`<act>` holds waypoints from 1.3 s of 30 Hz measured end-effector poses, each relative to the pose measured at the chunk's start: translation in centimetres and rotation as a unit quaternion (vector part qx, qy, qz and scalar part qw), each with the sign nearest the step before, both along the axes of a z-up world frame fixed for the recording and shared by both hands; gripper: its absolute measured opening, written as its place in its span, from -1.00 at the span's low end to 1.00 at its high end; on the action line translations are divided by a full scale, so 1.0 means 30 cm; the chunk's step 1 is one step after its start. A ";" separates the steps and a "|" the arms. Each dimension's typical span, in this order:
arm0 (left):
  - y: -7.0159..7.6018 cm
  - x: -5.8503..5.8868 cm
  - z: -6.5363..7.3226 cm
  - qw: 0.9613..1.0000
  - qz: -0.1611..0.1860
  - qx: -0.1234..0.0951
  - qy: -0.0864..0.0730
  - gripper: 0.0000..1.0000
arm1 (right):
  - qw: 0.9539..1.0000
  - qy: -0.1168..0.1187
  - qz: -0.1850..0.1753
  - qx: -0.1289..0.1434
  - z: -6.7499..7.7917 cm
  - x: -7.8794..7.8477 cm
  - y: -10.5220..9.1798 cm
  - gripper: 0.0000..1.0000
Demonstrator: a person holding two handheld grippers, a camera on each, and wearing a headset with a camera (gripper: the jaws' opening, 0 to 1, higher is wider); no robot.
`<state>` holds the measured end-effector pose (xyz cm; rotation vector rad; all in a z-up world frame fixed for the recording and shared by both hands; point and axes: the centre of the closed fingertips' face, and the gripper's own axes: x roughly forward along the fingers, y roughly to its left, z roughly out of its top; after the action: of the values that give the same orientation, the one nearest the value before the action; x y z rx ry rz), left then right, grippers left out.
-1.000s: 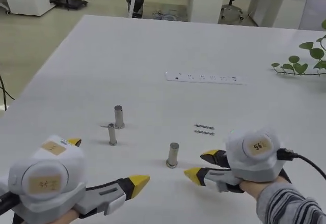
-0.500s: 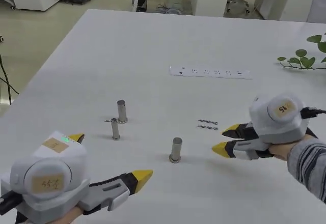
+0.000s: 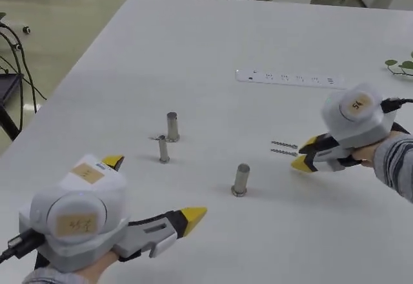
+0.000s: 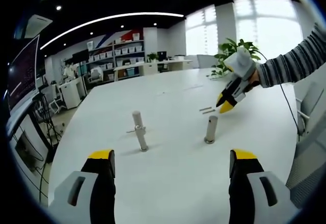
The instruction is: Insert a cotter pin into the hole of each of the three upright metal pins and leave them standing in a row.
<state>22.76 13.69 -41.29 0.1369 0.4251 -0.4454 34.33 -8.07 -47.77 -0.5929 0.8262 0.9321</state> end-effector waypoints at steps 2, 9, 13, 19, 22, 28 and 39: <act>0.004 0.002 -0.004 1.000 0.002 -0.003 0.002 0.84 | 1.000 0.005 0.004 -0.004 -0.012 0.013 0.001 -0.69; 0.008 0.004 -0.019 1.000 0.004 -0.004 0.013 0.78 | 1.000 0.021 0.013 -0.008 -0.035 0.041 0.004 -0.76; 0.008 0.009 -0.023 1.000 0.005 -0.003 0.014 0.78 | 0.999 0.029 0.026 -0.012 -0.036 0.036 0.003 -0.78; 0.006 0.011 -0.025 1.000 0.003 -0.002 0.014 0.77 | 0.998 0.040 0.042 -0.015 -0.037 0.032 0.006 -0.85; 0.005 0.011 -0.029 1.000 0.002 -0.001 0.016 0.77 | 0.998 0.045 0.045 -0.018 -0.038 0.037 0.005 -0.86; -0.002 0.008 -0.031 1.000 -0.003 0.000 0.018 0.75 | 0.997 0.050 0.052 -0.042 -0.042 0.051 -0.001 -0.97; -0.012 -0.002 -0.033 1.000 -0.014 0.006 0.023 0.64 | 0.995 0.034 0.069 -0.061 -0.046 0.043 0.006 -1.00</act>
<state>22.69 13.31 -42.30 0.1446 0.4716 -0.4741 35.62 -7.88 -49.15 -0.7353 0.9170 1.0380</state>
